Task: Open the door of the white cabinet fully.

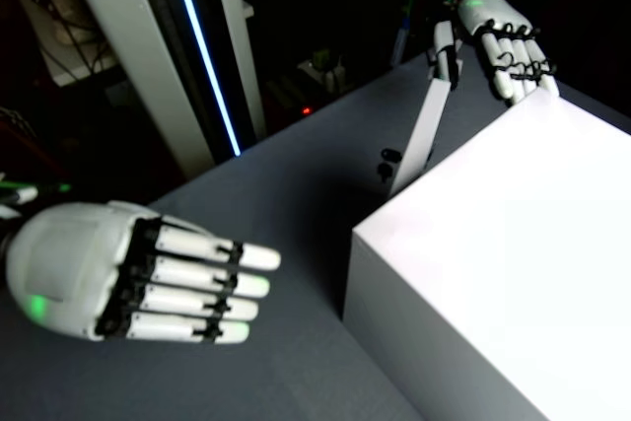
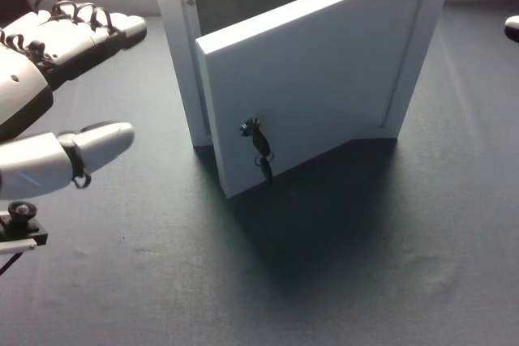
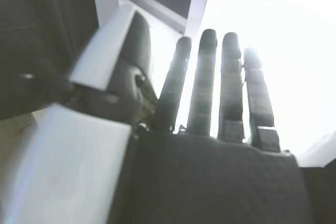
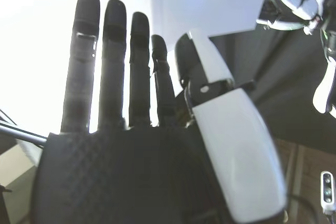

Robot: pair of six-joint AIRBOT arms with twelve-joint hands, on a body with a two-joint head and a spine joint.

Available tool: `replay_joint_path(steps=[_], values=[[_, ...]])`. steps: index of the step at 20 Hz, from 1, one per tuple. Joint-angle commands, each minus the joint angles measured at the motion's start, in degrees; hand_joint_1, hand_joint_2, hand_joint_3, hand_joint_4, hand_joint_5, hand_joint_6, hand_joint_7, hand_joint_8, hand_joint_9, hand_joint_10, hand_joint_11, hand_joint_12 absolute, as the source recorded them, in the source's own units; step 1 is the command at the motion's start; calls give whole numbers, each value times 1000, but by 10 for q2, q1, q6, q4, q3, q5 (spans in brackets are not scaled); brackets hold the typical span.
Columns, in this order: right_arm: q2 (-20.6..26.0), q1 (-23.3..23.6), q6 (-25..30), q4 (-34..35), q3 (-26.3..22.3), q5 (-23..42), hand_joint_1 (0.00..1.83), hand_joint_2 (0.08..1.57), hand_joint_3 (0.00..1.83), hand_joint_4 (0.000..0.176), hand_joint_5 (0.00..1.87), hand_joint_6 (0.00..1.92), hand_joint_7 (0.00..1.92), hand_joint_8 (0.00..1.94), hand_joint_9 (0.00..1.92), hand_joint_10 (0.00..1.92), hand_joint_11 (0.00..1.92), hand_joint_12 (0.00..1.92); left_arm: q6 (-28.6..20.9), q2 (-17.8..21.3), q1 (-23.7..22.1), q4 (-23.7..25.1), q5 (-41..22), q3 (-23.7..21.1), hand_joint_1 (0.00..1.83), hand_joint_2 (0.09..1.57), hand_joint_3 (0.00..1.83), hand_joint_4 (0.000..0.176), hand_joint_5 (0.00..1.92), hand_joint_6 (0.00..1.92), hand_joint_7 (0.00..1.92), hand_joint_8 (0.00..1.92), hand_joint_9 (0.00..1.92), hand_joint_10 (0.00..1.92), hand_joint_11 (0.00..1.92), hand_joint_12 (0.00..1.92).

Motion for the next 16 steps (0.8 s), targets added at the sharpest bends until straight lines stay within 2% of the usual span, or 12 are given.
replay_joint_path(steps=[1, 4, 6, 7, 8, 12, 16], values=[[1, 3, 4, 16, 5, 60, 283, 1408, 12, 0, 224, 6, 180, 5, 106, 9, 33, 124, 0, 3, -2, -8, -69, 2, 0, 1346, 16, 0, 102, 1, 79, 6, 55, 5, 0, 207], [-1, 5, 4, 12, 6, 53, 408, 1422, 0, 0, 249, 3, 213, 4, 141, 4, 76, 109, 0, 3, -6, 4, -64, -2, 0, 1314, 0, 0, 116, 1, 115, 3, 75, 3, 0, 217], [-3, 7, 4, 10, 6, 51, 340, 1427, 3, 0, 255, 1, 237, 4, 162, 5, 106, 94, 0, 2, -10, 20, -62, -7, 0, 1316, 0, 0, 103, 0, 92, 1, 56, 1, 0, 162], [-4, 8, 4, 9, 7, 50, 367, 1432, 2, 0, 256, 1, 246, 4, 168, 4, 113, 86, 0, -1, -13, 24, -64, -9, 0, 1310, 0, 0, 99, 0, 77, 2, 38, 2, 0, 106], [-5, 8, 4, 9, 7, 50, 419, 1441, 2, 0, 249, 2, 238, 2, 158, 3, 103, 72, 0, -3, -14, 29, -64, -10, 0, 1304, 0, 0, 107, 3, 79, 4, 48, 7, 14, 102], [-5, 9, 4, 9, 7, 49, 354, 1435, 2, 0, 232, 0, 234, 0, 161, 2, 118, 55, 0, -12, -24, 47, -66, -14, 0, 1334, 8, 0, 96, 4, 58, 4, 47, 6, 15, 109], [-5, 9, 4, 9, 7, 49, 378, 1424, 0, 0, 230, 1, 226, 1, 136, 0, 104, 31, 1, -26, -38, 48, -57, -5, 0, 1335, 2, 0, 94, 1, 70, 6, 58, 7, 31, 126]])
